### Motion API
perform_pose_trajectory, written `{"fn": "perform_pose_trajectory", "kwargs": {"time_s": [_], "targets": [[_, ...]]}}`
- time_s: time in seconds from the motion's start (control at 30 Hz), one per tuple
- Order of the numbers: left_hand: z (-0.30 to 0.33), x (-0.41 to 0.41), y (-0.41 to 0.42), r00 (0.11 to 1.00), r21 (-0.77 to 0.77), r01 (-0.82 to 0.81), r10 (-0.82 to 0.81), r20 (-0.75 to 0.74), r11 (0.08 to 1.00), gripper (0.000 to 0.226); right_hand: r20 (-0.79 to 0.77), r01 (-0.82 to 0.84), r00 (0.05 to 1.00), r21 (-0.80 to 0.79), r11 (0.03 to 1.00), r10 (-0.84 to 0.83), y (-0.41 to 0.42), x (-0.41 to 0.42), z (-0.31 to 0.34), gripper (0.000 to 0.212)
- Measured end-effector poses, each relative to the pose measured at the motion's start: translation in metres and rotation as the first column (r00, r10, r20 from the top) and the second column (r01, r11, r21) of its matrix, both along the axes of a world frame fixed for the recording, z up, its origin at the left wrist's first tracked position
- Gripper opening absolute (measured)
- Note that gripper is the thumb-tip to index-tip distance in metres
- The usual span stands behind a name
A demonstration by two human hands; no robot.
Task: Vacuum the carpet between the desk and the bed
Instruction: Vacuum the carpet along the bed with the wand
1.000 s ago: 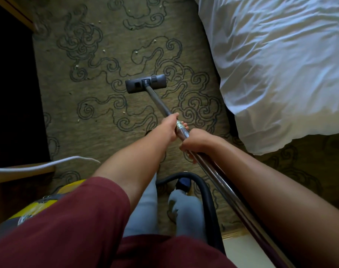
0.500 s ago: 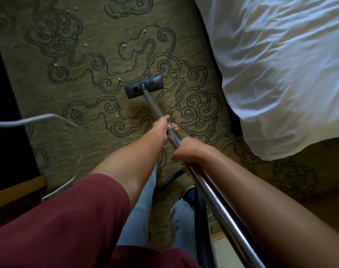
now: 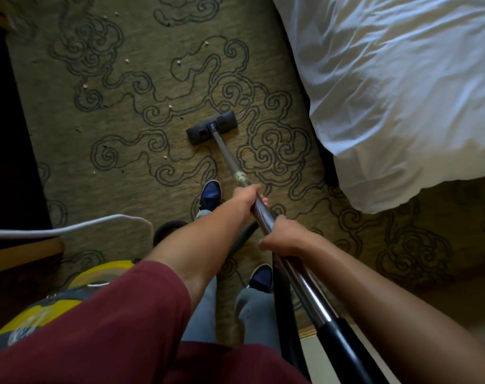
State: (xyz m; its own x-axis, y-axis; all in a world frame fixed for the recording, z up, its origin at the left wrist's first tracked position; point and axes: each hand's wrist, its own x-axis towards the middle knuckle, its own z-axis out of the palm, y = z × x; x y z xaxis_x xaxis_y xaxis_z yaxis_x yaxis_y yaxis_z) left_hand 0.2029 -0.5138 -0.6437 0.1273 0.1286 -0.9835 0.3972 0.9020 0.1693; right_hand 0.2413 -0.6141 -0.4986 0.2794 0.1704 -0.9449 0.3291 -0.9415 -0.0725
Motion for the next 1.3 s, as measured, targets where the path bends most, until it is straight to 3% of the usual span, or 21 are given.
{"fn": "perform_pose_trajectory", "kwargs": {"time_s": [0.17,0.37,0.53,0.7,0.93,1.3], "targets": [[-0.004,0.015,0.001,0.998,0.130,0.060,-0.057,-0.030,0.990,0.031,-0.006,0.126,0.992,0.073,0.989,-0.126,-0.015,0.018,-0.003,0.039],[-0.002,0.039,0.085,0.991,0.214,0.131,-0.128,-0.026,0.968,0.026,-0.161,0.181,0.975,0.175,0.968,-0.153,0.067,0.045,-0.005,0.025],[0.004,0.060,0.163,0.989,0.243,0.147,-0.144,-0.027,0.959,0.022,-0.187,0.245,0.960,0.192,0.951,-0.209,0.147,0.060,-0.014,0.042],[0.005,0.089,0.238,0.988,0.254,0.152,-0.150,-0.029,0.955,0.021,-0.251,0.353,0.918,0.162,0.922,-0.307,0.219,0.087,-0.023,0.029],[0.004,0.141,0.349,0.988,0.265,0.156,-0.156,-0.021,0.952,0.010,-0.253,0.407,0.898,0.163,0.899,-0.360,0.330,0.135,-0.024,0.040],[-0.005,0.253,0.516,0.992,0.301,0.121,-0.123,-0.013,0.946,0.010,-0.258,0.427,0.893,0.234,0.873,-0.368,0.495,0.243,-0.038,0.019]]}}
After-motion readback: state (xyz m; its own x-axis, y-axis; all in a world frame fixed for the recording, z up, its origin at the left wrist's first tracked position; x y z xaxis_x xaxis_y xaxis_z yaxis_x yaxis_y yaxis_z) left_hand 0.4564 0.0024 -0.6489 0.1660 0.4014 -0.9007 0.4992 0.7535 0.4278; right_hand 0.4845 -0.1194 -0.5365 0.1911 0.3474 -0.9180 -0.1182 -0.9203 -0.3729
